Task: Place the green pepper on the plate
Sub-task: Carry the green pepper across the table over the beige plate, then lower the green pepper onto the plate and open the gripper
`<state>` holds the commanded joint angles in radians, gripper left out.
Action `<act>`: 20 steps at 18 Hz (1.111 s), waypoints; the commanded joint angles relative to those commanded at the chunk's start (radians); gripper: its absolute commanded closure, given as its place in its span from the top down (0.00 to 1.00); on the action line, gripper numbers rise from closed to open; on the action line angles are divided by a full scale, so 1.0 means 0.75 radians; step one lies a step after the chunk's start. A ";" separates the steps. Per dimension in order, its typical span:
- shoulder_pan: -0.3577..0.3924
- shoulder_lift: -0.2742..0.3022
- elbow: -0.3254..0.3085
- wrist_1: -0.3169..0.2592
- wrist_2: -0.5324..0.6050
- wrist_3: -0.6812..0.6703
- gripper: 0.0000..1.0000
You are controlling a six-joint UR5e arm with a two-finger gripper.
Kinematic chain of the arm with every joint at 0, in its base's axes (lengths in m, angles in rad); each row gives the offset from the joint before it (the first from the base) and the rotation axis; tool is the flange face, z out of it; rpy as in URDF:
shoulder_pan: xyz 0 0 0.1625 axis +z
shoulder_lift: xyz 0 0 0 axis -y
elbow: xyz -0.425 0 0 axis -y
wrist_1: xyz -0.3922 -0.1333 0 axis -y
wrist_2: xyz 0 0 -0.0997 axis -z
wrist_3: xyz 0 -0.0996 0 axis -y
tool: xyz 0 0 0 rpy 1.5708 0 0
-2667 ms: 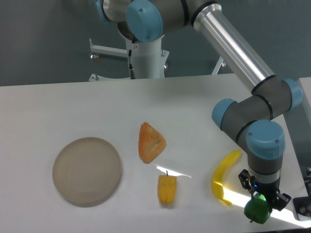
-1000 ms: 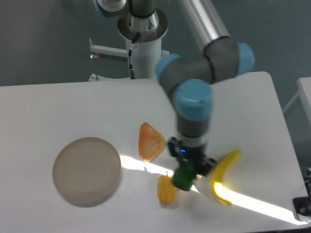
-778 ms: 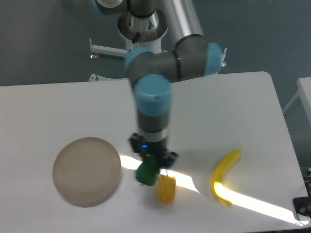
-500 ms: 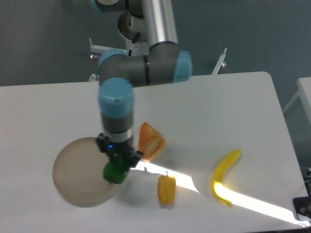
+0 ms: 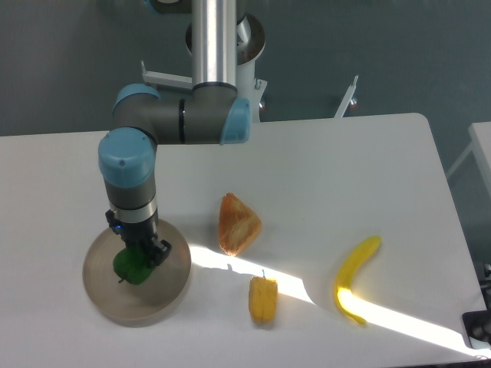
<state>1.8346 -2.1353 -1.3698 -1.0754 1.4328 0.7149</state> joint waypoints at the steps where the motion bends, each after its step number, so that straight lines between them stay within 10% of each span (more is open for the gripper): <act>1: 0.000 -0.006 -0.004 0.010 0.000 -0.004 0.24; 20: -0.006 -0.057 -0.016 0.106 -0.008 0.002 0.27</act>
<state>1.8300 -2.1783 -1.3821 -0.9956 1.4266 0.7164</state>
